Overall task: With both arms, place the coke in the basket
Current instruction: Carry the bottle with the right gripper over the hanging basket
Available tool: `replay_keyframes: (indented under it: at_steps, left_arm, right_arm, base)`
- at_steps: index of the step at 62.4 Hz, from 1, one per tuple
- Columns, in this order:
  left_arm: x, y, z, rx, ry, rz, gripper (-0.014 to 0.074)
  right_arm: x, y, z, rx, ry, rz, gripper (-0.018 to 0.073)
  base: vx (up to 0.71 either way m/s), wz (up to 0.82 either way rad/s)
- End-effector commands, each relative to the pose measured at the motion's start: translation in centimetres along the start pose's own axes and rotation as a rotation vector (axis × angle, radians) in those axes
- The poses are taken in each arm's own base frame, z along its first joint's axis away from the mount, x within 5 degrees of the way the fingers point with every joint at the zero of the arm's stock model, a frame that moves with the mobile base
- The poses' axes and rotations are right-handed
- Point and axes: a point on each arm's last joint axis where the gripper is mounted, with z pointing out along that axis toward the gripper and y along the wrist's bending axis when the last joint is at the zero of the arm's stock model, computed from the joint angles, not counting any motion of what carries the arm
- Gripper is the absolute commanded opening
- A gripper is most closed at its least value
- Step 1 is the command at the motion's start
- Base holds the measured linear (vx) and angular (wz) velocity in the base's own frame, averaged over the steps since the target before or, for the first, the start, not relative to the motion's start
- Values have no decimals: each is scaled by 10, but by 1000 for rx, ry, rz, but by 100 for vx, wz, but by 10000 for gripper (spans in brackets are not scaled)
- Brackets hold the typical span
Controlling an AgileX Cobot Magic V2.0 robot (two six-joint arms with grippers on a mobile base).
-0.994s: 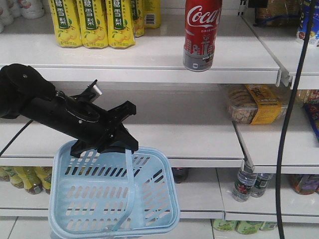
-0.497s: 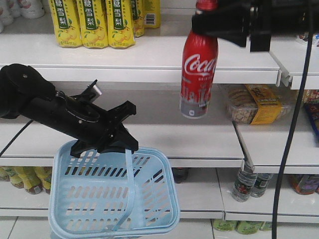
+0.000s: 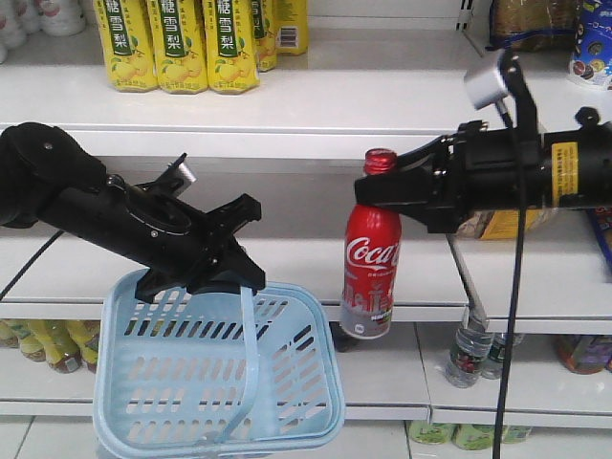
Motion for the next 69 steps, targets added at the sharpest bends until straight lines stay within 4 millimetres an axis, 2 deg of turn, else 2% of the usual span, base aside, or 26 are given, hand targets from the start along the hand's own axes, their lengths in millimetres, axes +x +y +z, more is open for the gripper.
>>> replay_keyframes:
  at_steps: [1, 10, 17, 23, 33, 45, 69]
  left_arm:
    - [4, -23, -17, 90, -41, 15, -5]
    - [4, -23, -17, 90, -41, 15, -5]
    - [4, -23, -17, 90, -41, 15, -5]
    - [4, -23, -17, 90, -41, 15, -5]
    - [4, -23, -17, 90, -40, 15, -5]
    - [4, -23, -17, 90, -41, 15, -5]
    - [4, -23, -17, 90, -41, 15, -5]
  right_arm:
    - [-13, 11, 12, 2, -44, -17, -3]
    - [-7, 10, 40, 69, -16, -14, -3]
    - [-5, 9, 52, 99, -16, 5, -3]
    - [-4, 4, 59, 128, -41, 57, -3]
    - [1, -7, 68, 150, -88, 237, -3]
    - [11, -11, 74, 138, -35, 230, -3]
    - [43, -13, 94, -45, 113, 245, 47]
  base:
    - [0, 0]
    - [0, 0]
    - [0, 0]
    - [0, 0]
    - [0, 0]
    - [0, 0]
    - [0, 0]
